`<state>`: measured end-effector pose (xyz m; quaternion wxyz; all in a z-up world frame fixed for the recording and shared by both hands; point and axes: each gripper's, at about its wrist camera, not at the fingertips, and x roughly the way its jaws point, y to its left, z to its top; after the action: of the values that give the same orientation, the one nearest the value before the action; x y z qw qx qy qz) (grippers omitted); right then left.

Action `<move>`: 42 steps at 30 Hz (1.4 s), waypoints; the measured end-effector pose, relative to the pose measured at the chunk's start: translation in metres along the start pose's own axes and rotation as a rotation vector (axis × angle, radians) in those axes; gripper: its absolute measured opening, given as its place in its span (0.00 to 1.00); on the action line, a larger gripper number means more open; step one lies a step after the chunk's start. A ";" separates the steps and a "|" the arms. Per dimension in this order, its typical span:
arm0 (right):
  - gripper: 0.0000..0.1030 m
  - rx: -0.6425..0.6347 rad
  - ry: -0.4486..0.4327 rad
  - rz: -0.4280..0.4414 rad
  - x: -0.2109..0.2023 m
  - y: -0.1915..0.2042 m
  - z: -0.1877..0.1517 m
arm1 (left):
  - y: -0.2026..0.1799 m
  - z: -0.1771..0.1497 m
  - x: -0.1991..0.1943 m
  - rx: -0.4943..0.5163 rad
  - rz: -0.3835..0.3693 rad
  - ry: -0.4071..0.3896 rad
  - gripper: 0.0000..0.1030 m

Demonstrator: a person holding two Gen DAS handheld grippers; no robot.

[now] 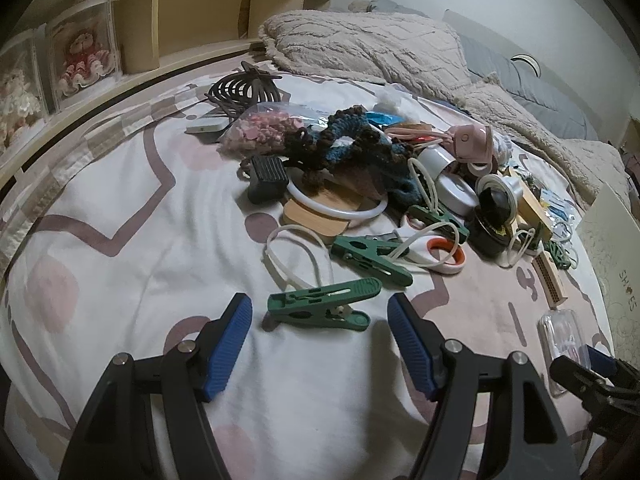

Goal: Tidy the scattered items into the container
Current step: 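Close right tool on the clear NAIL STUDIO case and lift it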

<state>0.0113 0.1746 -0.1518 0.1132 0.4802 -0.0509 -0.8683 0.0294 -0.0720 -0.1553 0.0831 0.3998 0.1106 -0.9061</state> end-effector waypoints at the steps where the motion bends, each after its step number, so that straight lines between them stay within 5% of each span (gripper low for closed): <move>1: 0.88 -0.003 0.001 -0.007 0.001 0.001 0.000 | 0.001 0.000 -0.001 -0.002 0.003 0.000 0.65; 10: 0.87 0.014 -0.001 0.011 -0.001 -0.002 0.000 | 0.011 0.001 -0.003 -0.060 -0.002 0.008 0.52; 14: 0.74 -0.010 -0.018 -0.013 -0.002 0.002 0.001 | 0.013 0.001 -0.002 -0.066 -0.009 0.012 0.39; 36: 0.73 -0.029 -0.090 0.025 -0.015 0.009 0.004 | 0.004 0.009 -0.012 -0.034 -0.079 -0.012 0.38; 38: 0.50 -0.026 -0.109 0.035 -0.020 0.008 0.006 | -0.001 0.010 -0.017 -0.005 -0.085 -0.035 0.38; 42: 0.48 0.007 -0.109 0.068 -0.024 0.001 0.010 | -0.010 0.010 -0.023 0.042 -0.086 -0.056 0.38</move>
<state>0.0154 0.1795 -0.1261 0.1380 0.4304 -0.0761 -0.8888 0.0349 -0.0634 -0.1303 0.0389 0.3708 0.1061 -0.9218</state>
